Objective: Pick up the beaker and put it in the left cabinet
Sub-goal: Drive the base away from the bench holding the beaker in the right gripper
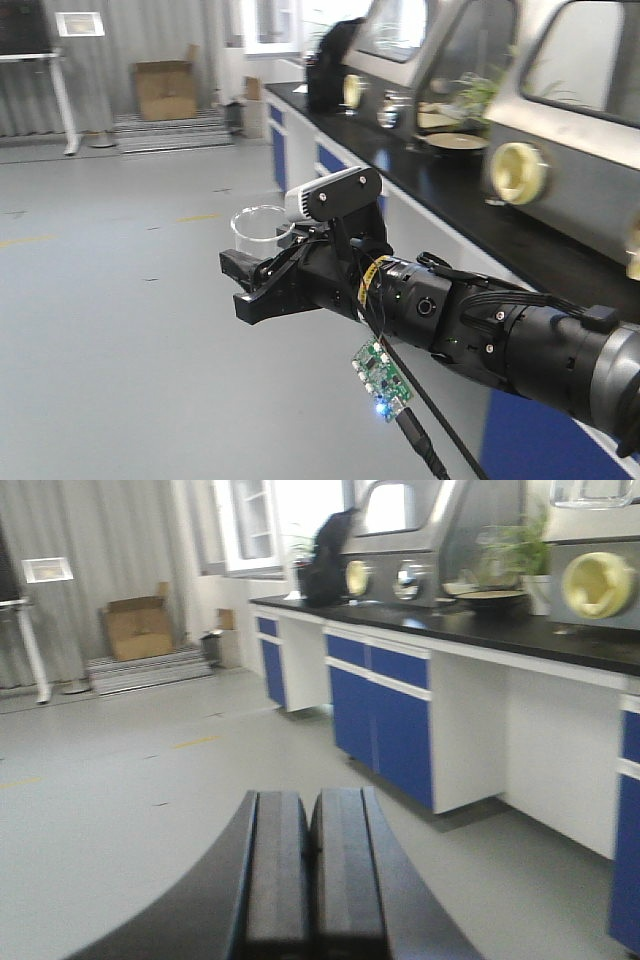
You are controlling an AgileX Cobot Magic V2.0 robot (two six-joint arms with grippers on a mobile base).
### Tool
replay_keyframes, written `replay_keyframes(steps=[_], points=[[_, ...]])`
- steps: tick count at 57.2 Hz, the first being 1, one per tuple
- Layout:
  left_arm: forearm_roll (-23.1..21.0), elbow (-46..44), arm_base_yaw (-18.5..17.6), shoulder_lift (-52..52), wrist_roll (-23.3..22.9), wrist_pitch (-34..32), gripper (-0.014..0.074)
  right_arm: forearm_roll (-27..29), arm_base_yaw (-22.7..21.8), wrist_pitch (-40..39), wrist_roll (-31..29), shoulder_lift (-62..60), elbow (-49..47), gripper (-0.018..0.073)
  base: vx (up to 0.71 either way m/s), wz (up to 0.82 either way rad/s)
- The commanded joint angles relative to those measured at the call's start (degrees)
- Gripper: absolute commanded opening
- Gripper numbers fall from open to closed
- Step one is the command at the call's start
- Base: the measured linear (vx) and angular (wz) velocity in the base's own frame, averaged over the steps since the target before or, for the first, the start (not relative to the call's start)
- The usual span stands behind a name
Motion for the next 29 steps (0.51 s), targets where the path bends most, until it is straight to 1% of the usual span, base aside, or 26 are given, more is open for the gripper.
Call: replay_keyframes(steps=[1,15,29], points=[[-0.42,0.93,-0.11,-1.10,-0.17,-4.79,0.0001,0.93,-0.13,-2.74,0.14,-3.19,-1.83,0.0145,0.14,0.59],[-0.42,0.93,-0.11,-1.10,-0.17,-4.79,0.0001,0.93,-0.13,-2.73,0.14,-3.19,-1.83,0.0145,0.16,0.51],[-0.42,0.93,-0.11,-1.10,-0.17,-4.79,0.0001,0.93,-0.13,-2.73,0.14,-3.19,-1.83,0.0145,0.21,0.36]])
